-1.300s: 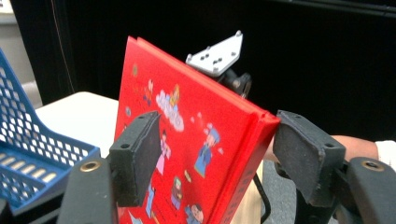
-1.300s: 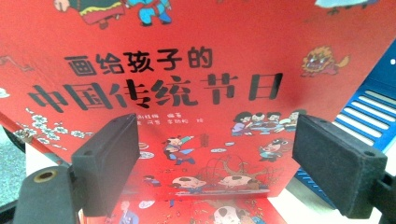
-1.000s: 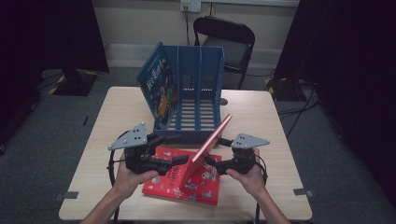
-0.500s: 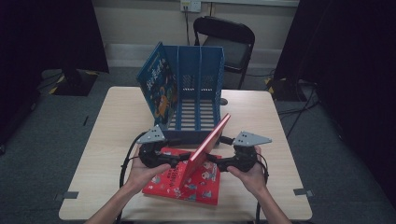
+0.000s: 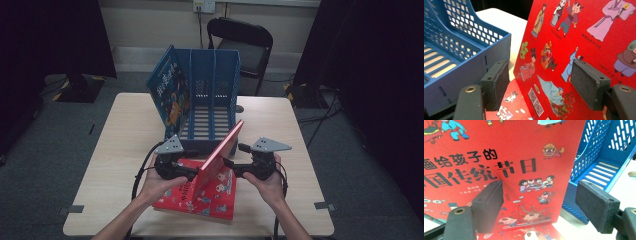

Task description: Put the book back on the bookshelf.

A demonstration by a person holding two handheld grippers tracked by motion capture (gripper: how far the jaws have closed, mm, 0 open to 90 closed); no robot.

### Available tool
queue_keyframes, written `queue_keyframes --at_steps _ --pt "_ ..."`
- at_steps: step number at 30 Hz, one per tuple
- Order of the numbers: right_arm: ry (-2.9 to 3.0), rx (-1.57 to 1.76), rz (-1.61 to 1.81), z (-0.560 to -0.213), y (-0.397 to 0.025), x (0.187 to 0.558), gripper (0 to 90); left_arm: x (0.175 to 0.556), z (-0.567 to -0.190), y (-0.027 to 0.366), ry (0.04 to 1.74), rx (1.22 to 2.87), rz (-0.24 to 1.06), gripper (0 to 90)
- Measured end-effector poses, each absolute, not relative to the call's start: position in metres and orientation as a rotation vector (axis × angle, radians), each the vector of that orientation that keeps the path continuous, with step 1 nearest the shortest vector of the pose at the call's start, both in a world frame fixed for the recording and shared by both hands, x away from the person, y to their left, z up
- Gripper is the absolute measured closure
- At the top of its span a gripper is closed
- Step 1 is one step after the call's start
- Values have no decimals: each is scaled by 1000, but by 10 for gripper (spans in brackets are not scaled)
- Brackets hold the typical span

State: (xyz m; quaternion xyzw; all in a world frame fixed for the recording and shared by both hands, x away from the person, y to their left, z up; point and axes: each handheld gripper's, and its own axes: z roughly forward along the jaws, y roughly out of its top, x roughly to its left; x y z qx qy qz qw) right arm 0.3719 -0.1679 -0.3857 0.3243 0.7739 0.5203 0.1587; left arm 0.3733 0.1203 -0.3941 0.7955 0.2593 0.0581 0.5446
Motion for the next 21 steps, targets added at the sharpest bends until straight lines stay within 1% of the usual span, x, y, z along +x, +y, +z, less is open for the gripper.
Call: queue_keyframes --at_steps 5,13,15,21 --pt "2216 940 1492 -386 -166 374 208 373 -397 123 622 1877 118 341" --pt "2217 976 1463 -388 -164 376 219 370 -398 125 613 1885 94 384" --pt "2216 980 1462 -388 -164 376 219 370 -398 125 601 1888 93 407" --pt "2218 980 1464 -388 -164 377 230 369 -399 121 596 1884 60 399"
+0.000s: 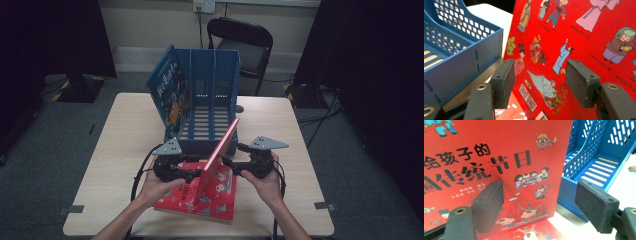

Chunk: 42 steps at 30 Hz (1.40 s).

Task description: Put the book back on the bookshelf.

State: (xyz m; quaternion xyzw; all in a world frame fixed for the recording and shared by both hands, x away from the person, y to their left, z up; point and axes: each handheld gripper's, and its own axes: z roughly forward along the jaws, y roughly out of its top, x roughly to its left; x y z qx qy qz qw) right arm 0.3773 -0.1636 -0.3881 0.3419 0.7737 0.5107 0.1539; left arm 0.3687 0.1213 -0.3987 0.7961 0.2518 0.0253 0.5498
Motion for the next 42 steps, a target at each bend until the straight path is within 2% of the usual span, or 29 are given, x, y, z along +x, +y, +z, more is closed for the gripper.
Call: queue_keyframes --at_steps 15,19,23,42 --pt "2228 970 1459 -389 -155 383 239 369 -401 125 594 1887 41 354" --pt "2246 971 1448 -388 -150 387 264 368 -401 124 582 1907 73 287" --pt "2272 956 1433 -386 -141 394 265 369 -402 125 601 1901 79 263" --pt "2298 901 1498 -384 -112 398 264 367 -407 150 645 1892 114 223"
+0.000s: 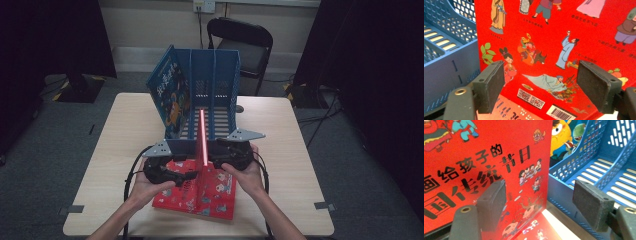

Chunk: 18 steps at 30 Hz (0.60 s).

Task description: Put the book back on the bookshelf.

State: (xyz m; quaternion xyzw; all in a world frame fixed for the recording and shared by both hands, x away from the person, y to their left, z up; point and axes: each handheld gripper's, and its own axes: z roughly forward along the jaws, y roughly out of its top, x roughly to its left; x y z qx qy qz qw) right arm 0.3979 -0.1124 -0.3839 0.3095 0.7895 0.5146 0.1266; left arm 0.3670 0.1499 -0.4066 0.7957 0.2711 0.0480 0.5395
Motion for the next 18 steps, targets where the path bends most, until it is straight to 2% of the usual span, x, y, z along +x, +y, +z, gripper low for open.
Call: queue_keyframes --at_steps 18 --pt "2322 897 1543 -386 -102 401 277 367 -409 151 662 1877 103 217"
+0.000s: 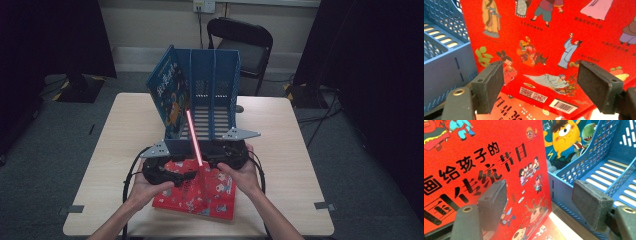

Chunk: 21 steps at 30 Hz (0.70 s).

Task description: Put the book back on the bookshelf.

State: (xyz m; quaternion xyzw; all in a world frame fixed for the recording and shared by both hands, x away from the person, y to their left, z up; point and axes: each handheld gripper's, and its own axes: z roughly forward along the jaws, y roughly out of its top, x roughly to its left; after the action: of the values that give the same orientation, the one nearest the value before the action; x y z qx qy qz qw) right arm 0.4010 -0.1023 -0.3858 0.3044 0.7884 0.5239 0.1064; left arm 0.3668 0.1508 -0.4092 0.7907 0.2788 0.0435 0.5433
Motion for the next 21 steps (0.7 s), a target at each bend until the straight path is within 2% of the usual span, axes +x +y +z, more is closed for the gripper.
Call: queue_keyframes --at_steps 21 --pt "2350 848 1551 -388 -99 399 264 368 -412 145 670 1870 83 196"
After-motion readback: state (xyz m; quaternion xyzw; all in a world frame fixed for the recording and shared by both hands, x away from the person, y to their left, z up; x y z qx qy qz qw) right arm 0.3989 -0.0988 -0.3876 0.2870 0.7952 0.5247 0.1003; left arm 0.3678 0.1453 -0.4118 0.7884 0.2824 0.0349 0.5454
